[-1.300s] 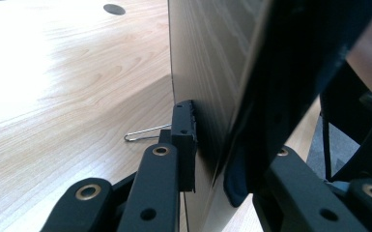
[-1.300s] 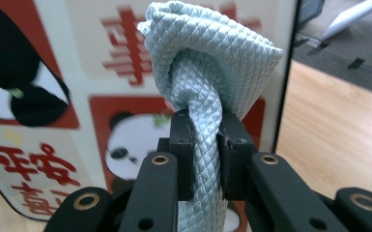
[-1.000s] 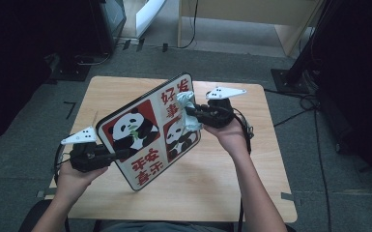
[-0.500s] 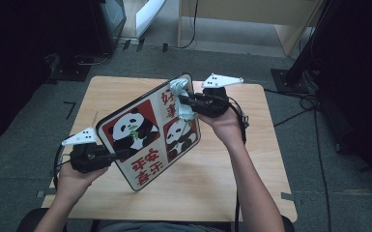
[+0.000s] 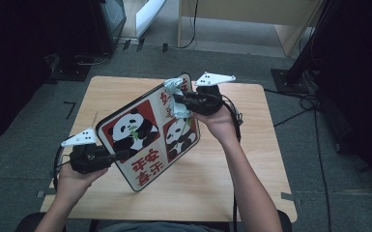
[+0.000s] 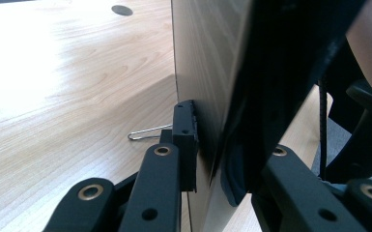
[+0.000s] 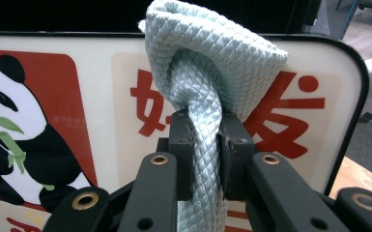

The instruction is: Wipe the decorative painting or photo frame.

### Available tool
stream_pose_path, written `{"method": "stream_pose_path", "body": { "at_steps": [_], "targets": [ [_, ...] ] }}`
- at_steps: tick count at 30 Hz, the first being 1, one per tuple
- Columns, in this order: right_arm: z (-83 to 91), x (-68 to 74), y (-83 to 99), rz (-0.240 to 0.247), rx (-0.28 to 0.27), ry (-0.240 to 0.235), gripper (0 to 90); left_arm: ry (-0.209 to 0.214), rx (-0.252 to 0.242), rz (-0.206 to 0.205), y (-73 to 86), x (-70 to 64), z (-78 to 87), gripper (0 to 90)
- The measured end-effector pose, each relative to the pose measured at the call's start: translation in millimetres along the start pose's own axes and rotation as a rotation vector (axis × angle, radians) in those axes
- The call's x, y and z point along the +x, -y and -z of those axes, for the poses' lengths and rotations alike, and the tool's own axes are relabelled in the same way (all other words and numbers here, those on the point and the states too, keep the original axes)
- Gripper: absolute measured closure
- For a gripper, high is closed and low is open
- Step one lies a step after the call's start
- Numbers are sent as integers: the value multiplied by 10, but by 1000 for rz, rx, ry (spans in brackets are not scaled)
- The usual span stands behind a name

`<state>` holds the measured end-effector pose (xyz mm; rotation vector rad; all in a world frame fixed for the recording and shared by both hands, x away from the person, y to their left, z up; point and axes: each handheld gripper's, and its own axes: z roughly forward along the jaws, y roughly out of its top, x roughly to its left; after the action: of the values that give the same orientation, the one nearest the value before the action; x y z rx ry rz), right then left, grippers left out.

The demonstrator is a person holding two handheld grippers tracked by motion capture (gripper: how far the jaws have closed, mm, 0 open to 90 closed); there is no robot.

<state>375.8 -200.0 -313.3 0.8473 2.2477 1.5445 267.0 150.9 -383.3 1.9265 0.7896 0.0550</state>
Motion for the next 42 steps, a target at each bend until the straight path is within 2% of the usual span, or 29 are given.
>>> {"method": "stream_pose_path", "body": {
  "at_steps": [25, 36, 42],
  "targets": [
    [-61, 26, 210, -7, 53, -5, 784, 7, 10, -14, -16, 6, -4, 775],
    [-86, 27, 360, -6, 73, -8, 783, 13, 18, -20, -25, 13, -2, 771],
    [-103, 28, 446, -24, 94, -9, 784, 18, 16, -20, -25, 18, -8, 768]
  ]
}}
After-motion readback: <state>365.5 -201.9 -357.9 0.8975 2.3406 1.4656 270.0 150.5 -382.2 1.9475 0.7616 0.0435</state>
